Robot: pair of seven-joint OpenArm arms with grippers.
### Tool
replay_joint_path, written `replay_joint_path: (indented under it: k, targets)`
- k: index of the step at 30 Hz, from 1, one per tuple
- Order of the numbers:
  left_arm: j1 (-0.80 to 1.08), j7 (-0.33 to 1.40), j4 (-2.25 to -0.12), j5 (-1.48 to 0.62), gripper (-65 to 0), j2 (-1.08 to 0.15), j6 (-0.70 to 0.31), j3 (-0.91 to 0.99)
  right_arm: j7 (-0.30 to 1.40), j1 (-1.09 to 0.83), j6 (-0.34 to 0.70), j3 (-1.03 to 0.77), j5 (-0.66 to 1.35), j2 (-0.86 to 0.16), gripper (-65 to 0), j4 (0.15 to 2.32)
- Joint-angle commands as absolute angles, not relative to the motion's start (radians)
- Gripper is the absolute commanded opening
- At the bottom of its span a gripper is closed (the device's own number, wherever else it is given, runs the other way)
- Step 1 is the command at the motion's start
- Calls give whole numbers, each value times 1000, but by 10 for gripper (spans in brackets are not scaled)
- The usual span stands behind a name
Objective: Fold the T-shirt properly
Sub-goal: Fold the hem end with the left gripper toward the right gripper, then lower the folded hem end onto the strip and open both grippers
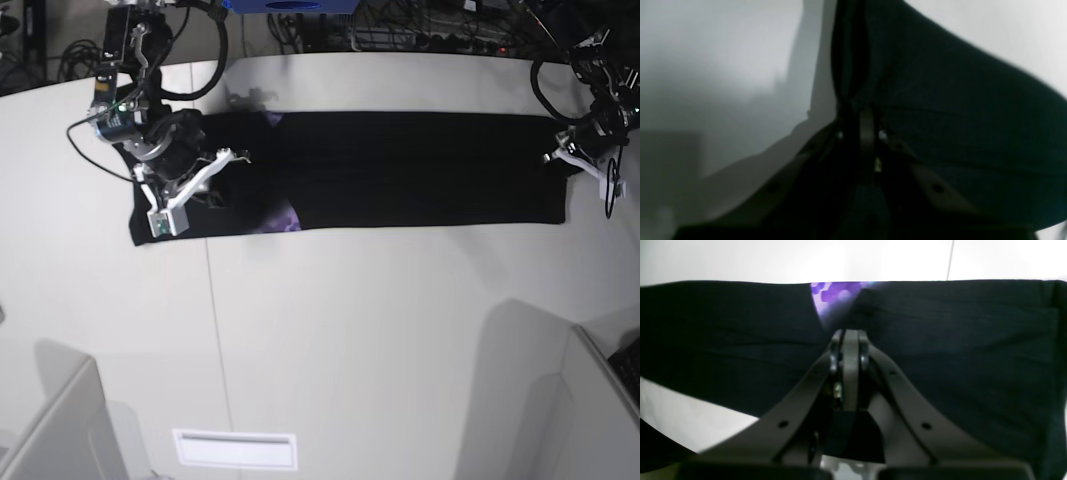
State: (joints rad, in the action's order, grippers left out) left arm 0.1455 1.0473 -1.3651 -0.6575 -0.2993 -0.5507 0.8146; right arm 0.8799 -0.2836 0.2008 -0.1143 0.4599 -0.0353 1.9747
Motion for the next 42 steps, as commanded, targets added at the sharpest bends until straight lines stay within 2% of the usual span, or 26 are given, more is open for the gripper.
replay_joint_path:
  k: [1,3,7,12,15,18,20,28,34,42]
  targets:
    - [145,1021,-1435,-674,-650,-329,-549,837,855,-277,206,-117,470,-39,-650,1994]
    - [180,1023,-1541,-674,-650,-329,-538,828,854,-277,206,-119,472,-38,-650,1994]
    - [252,1021,-1758,-674,-650,-305,-438,746,854,-275,206,-119,472,-38,-650,1995]
    - [305,1023,-1885,-674,-650,-248,-421,582,854,-272,205,-120,472,-38,-650,1995]
    - [305,1026,-1888,-674,-650,-208,-403,493,854,-271,205,-120,472,-38,-650,1995]
    - [295,1021,-1890,-674,-650,-185,-311,398,854,-271,205,-160,473,-33,-650,1995]
    - [288,1020,-1890,-674,-650,-179,-285,335,854,-269,205,-193,473,-22,-650,1995]
    - [206,1023,-1857,-673,-650,-114,-277,191,854,-269,205,-268,473,-24,-650,1995]
    - [193,1021,-1842,-621,-650,-101,-196,76,854,-269,205,-268,473,-24,-650,1995]
    - [203,1026,-1844,-618,-650,-105,-194,51,854,-254,205,-268,473,-24,-650,1995]
